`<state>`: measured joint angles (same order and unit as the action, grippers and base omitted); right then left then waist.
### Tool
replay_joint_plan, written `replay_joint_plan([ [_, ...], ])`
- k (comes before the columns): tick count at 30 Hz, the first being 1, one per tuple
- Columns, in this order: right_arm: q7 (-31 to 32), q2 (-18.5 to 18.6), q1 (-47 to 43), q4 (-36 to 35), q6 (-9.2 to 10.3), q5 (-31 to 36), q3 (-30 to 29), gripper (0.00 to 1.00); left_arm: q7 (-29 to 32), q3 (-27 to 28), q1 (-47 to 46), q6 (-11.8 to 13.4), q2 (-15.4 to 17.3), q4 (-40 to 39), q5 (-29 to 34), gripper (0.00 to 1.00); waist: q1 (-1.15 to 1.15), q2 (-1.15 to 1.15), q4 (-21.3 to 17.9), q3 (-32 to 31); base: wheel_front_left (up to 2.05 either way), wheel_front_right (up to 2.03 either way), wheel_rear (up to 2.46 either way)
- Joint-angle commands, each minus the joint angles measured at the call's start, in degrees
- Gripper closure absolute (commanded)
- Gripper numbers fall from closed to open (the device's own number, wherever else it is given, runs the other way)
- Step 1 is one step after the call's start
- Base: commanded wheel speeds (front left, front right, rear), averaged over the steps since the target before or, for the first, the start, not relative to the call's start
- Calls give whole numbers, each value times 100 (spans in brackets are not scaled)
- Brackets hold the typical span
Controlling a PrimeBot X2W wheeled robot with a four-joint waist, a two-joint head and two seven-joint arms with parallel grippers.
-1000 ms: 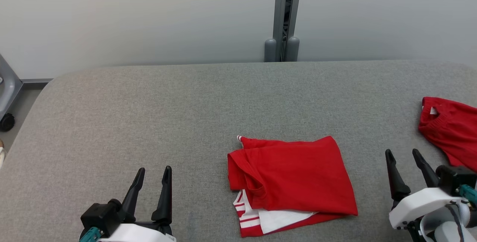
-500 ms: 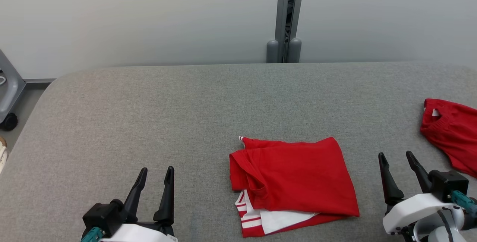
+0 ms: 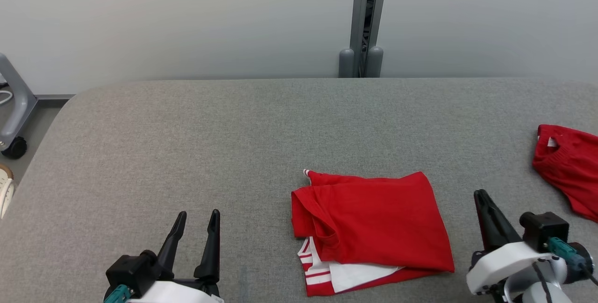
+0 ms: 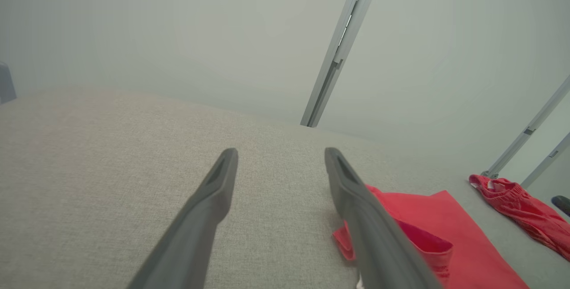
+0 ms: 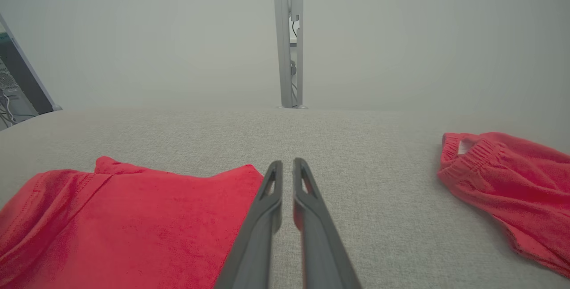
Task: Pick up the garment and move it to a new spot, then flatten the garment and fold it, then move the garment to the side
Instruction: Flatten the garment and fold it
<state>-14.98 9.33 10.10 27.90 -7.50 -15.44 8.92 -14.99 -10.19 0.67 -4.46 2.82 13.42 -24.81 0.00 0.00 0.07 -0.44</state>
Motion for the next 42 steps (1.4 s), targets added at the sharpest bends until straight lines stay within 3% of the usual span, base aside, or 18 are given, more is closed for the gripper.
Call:
replay_joint_plan([
  [1, -27, -27, 68, -51, 0, -20, 80, 100, -22, 0, -39, 6, 23, 2, -22, 0, 0, 0, 11, 10, 0, 0, 0],
  [8, 33, -239, 261, 5, 0, -299, 1038, 100, -22, -54, -90, -12, 22, 29, -12, 0, 0, 0, 115, 84, 0, 0, 0],
  [14, 120, -392, 579, 571, 0, -509, 1835, 100, -22, -114, -171, -8, 21, 35, -24, 0, 0, 0, 297, 232, 0, 0, 0],
  [28, 5, -619, 1580, 2389, 0, -628, 2572, 100, -22, -263, -433, -18, 22, 57, -49, 0, 0, 0, 868, 689, 0, 0, 0],
  [42, -26, -629, 1877, 2266, 0, -1205, 3319, 100, -22, -338, -419, -3, 22, 94, -112, 0, 0, 0, 1063, 645, 0, 0, 0],
])
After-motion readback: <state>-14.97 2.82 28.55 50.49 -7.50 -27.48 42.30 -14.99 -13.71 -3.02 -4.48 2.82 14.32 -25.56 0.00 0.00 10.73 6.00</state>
